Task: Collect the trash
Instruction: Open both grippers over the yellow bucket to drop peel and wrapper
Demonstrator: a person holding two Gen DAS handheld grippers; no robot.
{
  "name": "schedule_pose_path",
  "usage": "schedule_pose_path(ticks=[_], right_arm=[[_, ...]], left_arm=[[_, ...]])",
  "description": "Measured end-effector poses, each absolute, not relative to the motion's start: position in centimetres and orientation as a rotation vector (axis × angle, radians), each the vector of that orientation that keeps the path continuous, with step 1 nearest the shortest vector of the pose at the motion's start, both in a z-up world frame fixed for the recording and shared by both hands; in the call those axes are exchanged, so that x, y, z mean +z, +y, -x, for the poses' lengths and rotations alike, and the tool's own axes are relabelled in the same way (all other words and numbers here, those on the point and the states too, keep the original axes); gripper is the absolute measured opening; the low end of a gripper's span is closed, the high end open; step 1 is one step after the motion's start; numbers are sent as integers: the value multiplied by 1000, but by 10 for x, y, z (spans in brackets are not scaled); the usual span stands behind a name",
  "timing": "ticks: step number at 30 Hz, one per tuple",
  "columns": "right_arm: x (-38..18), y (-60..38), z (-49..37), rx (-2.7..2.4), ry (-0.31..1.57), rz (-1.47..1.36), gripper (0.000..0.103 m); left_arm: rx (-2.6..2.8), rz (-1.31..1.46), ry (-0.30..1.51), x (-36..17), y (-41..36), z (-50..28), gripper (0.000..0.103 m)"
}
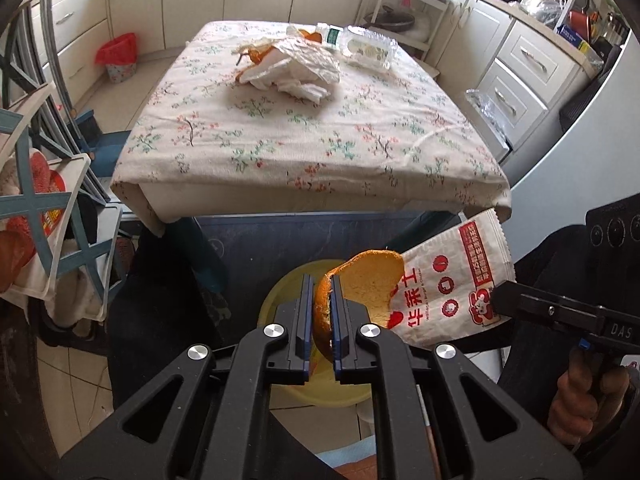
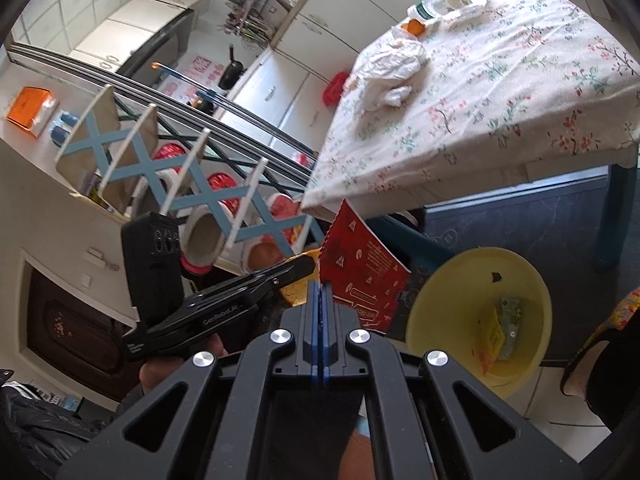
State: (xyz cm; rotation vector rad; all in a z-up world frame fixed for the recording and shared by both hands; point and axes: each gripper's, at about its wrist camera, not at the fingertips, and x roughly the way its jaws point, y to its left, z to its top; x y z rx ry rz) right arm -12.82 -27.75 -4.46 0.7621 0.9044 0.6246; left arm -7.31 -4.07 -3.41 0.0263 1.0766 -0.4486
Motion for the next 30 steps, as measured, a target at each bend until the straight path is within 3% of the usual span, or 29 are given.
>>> schedule_pose_path(ticks=[5, 7, 8, 21, 30], right_arm=[[-57, -280, 126, 571, 967, -774, 6], [-57, -282, 126, 563, 966, -778, 32], [-56, -283, 127, 553, 964, -771, 52], [-54, -283, 127, 519, 942, -759, 55], [-52, -286, 127, 490, 916, -759, 58]], left_arm=[[-452, -53, 1106, -43, -45, 77, 25], [-453, -63, 1099, -43, -45, 79, 32], [-451, -65, 1096, -43, -45, 79, 35], [-407, -52, 1059, -35, -37, 80, 66], [-380, -42, 1043, -32, -32, 77, 71]])
